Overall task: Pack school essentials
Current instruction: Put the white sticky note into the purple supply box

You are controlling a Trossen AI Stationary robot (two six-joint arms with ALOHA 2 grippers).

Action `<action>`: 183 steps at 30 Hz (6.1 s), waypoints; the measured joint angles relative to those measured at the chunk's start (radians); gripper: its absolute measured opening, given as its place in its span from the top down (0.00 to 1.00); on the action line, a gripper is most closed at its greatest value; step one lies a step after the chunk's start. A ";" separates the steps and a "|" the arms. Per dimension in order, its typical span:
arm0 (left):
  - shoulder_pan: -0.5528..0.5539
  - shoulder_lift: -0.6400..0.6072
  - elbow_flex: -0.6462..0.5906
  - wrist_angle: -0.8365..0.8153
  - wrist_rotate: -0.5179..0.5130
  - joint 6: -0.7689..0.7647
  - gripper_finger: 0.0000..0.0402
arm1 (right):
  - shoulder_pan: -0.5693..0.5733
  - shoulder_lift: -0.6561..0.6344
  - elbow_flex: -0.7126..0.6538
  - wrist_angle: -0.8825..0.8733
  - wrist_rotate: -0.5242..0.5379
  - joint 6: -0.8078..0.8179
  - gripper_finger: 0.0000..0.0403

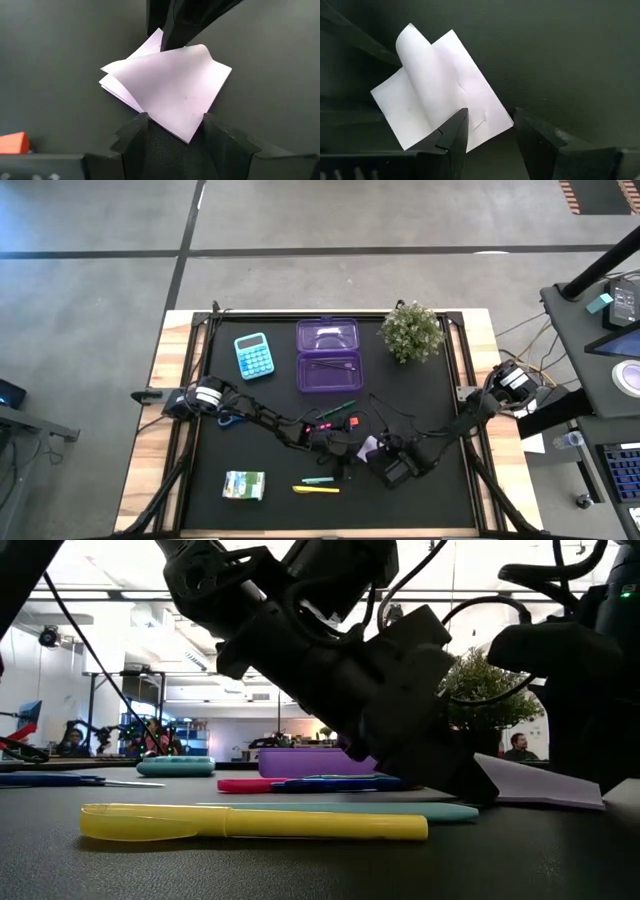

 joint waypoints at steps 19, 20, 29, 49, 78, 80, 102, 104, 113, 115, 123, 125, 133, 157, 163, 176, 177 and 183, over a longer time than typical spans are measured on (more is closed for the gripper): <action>0.005 -0.032 -0.002 -0.064 0.021 -0.059 0.57 | -0.005 -0.061 0.032 -0.255 -0.042 -0.001 0.63; 0.005 -0.036 -0.002 -0.073 0.026 -0.041 0.57 | -0.006 -0.060 0.027 -0.253 -0.042 0.000 0.63; 0.001 -0.048 -0.003 -0.120 0.023 -0.101 0.57 | -0.005 -0.041 0.007 -0.171 -0.043 -0.036 0.63; -0.039 -0.039 -0.001 -0.113 -0.253 0.568 0.57 | -0.007 0.038 0.007 -0.059 -0.048 -0.038 0.63; -0.029 0.001 0.027 0.021 -0.288 0.787 0.57 | -0.068 0.041 0.011 0.112 -0.021 -0.123 0.63; -0.025 0.001 0.028 0.021 -0.296 0.781 0.57 | -0.073 0.041 0.011 0.133 -0.018 -0.128 0.63; -0.039 -0.038 0.016 -0.200 -0.521 0.530 0.60 | -0.073 0.039 0.011 0.133 -0.026 -0.161 0.63; -0.039 -0.044 0.016 -0.224 -0.521 0.512 0.65 | -0.073 0.039 0.011 0.131 -0.028 -0.166 0.63; -0.043 -0.064 0.013 -0.250 -0.406 0.518 0.98 | -0.073 0.031 0.011 0.126 -0.034 -0.166 0.63; -0.044 -0.067 0.013 -0.251 -0.360 0.521 0.99 | -0.073 0.022 0.010 0.124 -0.037 -0.166 0.64; -0.026 -0.147 0.012 -0.304 -0.286 0.514 1.00 | -0.072 -0.069 0.007 0.109 -0.060 -0.206 0.69; -0.005 -0.172 0.010 -0.336 -0.285 0.513 1.00 | -0.072 -0.087 0.007 0.105 -0.055 -0.210 0.70; 0.157 -0.266 -0.001 -0.413 -0.296 0.512 1.00 | -0.070 -0.140 0.009 0.050 -0.040 -0.209 0.70; 0.465 -0.302 -0.019 -0.779 -0.019 0.350 1.00 | -0.072 -0.150 0.009 -0.011 -0.032 -0.199 0.70; 0.465 -0.302 -0.019 -0.792 -0.026 0.329 1.00 | -0.072 -0.150 0.009 -0.027 -0.029 -0.198 0.70; 0.465 -0.302 -0.016 -0.821 -0.078 0.326 0.78 | -0.072 -0.150 0.010 -0.026 -0.007 -0.180 0.70; 0.465 -0.302 -0.016 -0.820 -0.094 0.326 0.75 | -0.072 -0.150 0.010 -0.026 -0.007 -0.180 0.70; 0.470 -0.302 -0.010 -0.802 -0.361 0.380 0.62 | -0.072 -0.150 0.010 -0.025 -0.007 -0.180 0.70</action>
